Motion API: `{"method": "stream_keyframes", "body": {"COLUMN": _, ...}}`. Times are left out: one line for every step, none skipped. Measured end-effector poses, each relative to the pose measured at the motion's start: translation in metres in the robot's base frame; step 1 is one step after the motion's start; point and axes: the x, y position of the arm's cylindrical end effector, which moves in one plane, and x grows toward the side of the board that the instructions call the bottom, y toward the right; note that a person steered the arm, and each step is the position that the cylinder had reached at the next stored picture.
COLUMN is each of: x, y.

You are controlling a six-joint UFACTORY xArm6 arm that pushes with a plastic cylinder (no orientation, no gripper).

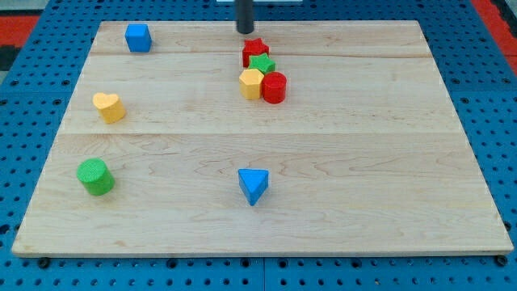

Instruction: Place the red star to the top left yellow hexagon

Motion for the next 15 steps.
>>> {"method": "stream_keyframes", "body": {"x": -0.001, "y": 0.072}}
{"method": "stream_keyframes", "body": {"x": 0.006, "y": 0.064}}
{"method": "stream_keyframes", "body": {"x": 0.023, "y": 0.070}}
{"method": "stream_keyframes", "body": {"x": 0.037, "y": 0.065}}
{"method": "stream_keyframes", "body": {"x": 0.060, "y": 0.037}}
{"method": "stream_keyframes", "body": {"x": 0.060, "y": 0.007}}
{"method": "stream_keyframes", "body": {"x": 0.060, "y": -0.022}}
{"method": "stream_keyframes", "body": {"x": 0.075, "y": -0.023}}
{"method": "stream_keyframes", "body": {"x": 0.067, "y": -0.038}}
{"method": "stream_keyframes", "body": {"x": 0.038, "y": -0.046}}
{"method": "stream_keyframes", "body": {"x": 0.032, "y": -0.051}}
{"method": "stream_keyframes", "body": {"x": 0.047, "y": -0.054}}
{"method": "stream_keyframes", "body": {"x": 0.068, "y": -0.059}}
{"method": "stream_keyframes", "body": {"x": 0.071, "y": -0.075}}
{"method": "stream_keyframes", "body": {"x": 0.071, "y": -0.096}}
